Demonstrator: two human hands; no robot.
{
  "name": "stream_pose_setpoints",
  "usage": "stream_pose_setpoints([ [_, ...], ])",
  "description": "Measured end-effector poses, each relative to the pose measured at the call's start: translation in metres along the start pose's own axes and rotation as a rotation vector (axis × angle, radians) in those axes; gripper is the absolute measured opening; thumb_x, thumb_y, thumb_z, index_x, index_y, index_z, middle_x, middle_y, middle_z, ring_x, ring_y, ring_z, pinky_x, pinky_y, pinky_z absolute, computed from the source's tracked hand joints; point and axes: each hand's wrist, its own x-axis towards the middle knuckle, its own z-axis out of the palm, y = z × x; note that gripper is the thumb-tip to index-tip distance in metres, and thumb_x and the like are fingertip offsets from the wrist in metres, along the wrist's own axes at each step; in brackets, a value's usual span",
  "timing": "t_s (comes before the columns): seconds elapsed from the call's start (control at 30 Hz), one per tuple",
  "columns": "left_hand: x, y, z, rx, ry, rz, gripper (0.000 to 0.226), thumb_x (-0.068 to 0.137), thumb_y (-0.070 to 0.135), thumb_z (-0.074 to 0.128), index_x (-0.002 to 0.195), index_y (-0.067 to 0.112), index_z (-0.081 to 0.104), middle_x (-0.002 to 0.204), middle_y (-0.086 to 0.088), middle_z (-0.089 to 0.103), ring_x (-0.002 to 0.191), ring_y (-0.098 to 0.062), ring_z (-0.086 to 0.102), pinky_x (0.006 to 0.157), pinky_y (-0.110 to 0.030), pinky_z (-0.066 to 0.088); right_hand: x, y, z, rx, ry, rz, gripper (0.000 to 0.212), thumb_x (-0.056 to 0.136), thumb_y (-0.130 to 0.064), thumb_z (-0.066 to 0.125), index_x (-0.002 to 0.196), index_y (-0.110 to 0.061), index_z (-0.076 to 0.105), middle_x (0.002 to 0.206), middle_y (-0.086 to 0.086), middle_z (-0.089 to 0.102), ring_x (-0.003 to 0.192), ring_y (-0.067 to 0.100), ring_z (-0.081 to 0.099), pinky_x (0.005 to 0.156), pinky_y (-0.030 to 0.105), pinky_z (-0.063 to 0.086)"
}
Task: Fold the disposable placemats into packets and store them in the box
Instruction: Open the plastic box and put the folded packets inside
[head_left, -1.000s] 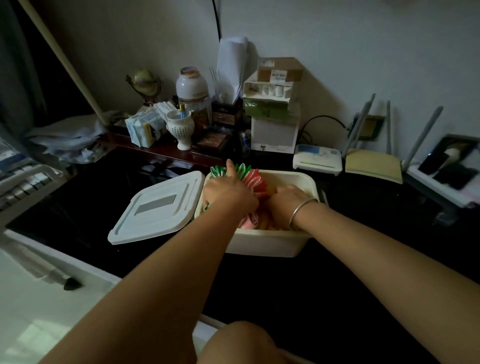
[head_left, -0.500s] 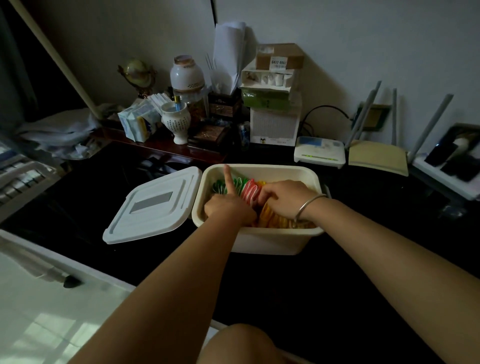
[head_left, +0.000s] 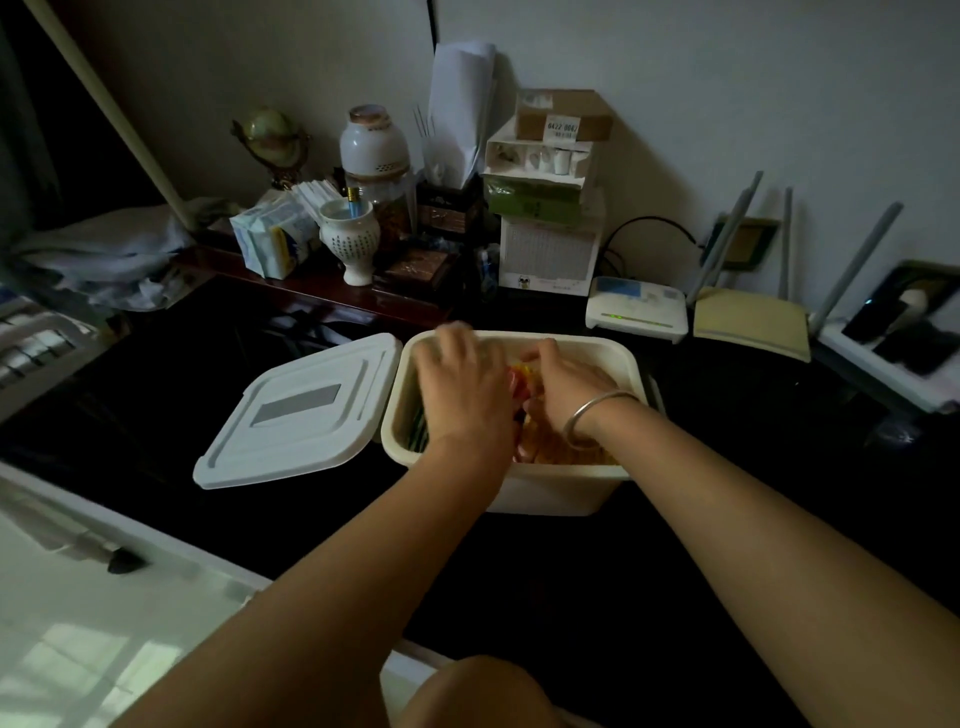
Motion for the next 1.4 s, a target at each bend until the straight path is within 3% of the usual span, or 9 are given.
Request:
stream_pose_setpoints([
  [0.07,0.006,0.0,0.002,-0.051,0.141,0.251,0.049,0.09,0.035,0.058,0.135,0.021,0.046,0.137,-0.01,0.039,0.127,-0.029,0.035,0.099,-0.04,0.033,-0.004,0.0,0.001,-0.023,0.0,-0.018,0.068,0.087,-0.024,0.06,0.141,-0.027,0.019,0.122,0.009,0.057,0.108,0.031,0.057,0.089,0.037,0.045],
  [0.17,0.016,-0.019,0.009,-0.242,-0.002,0.393,0.047,0.092,0.043,0.055,0.137,0.034,0.05,0.145,-0.004,0.039,0.135,-0.026,0.03,0.111,-0.043,0.022,-0.004,-0.001,0.001,-0.015,-0.012,-0.031,0.072,0.087,-0.015,0.054,0.144,-0.031,0.013,0.127,0.011,0.055,0.103,0.03,0.058,0.089,0.04,0.049],
  [0.47,0.021,-0.026,0.021,-0.103,-0.136,0.315,0.047,0.101,0.047,0.033,0.146,0.035,0.035,0.157,-0.001,0.023,0.144,-0.025,0.023,0.105,-0.048,0.04,-0.013,0.011,0.007,0.006,0.106,-0.143,0.051,0.085,-0.022,0.064,0.129,-0.02,0.036,0.113,-0.002,0.067,0.108,0.021,0.059,0.089,0.033,0.047],
  [0.8,0.025,-0.014,0.021,-0.04,-0.092,0.274,0.043,0.1,0.049,0.035,0.138,0.031,0.046,0.146,-0.002,0.038,0.134,-0.024,0.038,0.093,-0.043,0.042,-0.023,0.018,-0.009,0.045,-0.223,-0.306,0.021,0.088,-0.019,0.061,0.103,-0.03,0.072,0.08,-0.02,0.061,0.084,0.008,0.058,0.079,0.022,0.043],
  [0.93,0.018,-0.039,0.008,-0.344,-0.149,0.253,0.057,0.1,0.052,0.038,0.151,0.029,0.025,0.157,-0.001,0.028,0.135,-0.026,0.042,0.103,-0.043,0.039,-0.02,0.018,-0.005,0.318,0.007,-0.237,0.019,0.088,-0.019,0.063,0.101,-0.033,0.063,0.105,-0.01,0.059,0.094,0.011,0.056,0.087,0.03,0.047],
  [1.0,0.013,-0.05,-0.002,-0.443,-0.324,0.315,0.057,0.105,0.037,0.033,0.156,0.024,0.011,0.164,-0.001,0.005,0.148,-0.023,0.017,0.117,-0.038,0.019,-0.023,0.016,-0.006,0.201,0.11,-0.24,0.023,0.089,-0.018,0.06,0.105,-0.035,0.063,0.114,-0.007,0.053,0.104,0.013,0.05,0.091,0.032,0.044],
  [1.17,0.008,-0.047,0.004,-0.094,-0.464,0.526,0.054,0.108,0.028,0.017,0.156,0.012,0.0,0.161,-0.007,-0.019,0.148,-0.025,-0.017,0.111,-0.033,-0.017,-0.022,0.006,-0.006,-0.222,-0.03,-0.242,0.049,0.094,-0.01,0.045,0.135,-0.036,0.051,0.149,-0.005,0.04,0.135,0.021,0.036,0.112,0.038,0.03],
  [1.27,0.011,-0.04,0.008,0.17,-0.412,0.624,0.048,0.108,0.023,0.017,0.152,0.004,0.024,0.161,-0.02,-0.007,0.148,-0.035,-0.013,0.112,-0.041,-0.016,-0.021,0.005,-0.007,-0.305,-0.195,-0.194,0.055,0.099,-0.013,0.033,0.148,-0.037,0.026,0.16,-0.009,0.009,0.147,0.02,0.008,0.119,0.046,0.01],
  [1.4,0.016,-0.026,0.002,0.244,-0.498,0.589,0.051,0.107,0.026,0.019,0.153,0.006,0.02,0.162,-0.02,-0.003,0.147,-0.041,-0.009,0.119,-0.057,0.001,-0.021,0.003,-0.003,-0.351,-0.244,-0.152,0.066,0.098,-0.012,0.034,0.152,-0.035,0.006,0.16,-0.013,-0.003,0.148,0.017,-0.004,0.118,0.05,0.002],
])
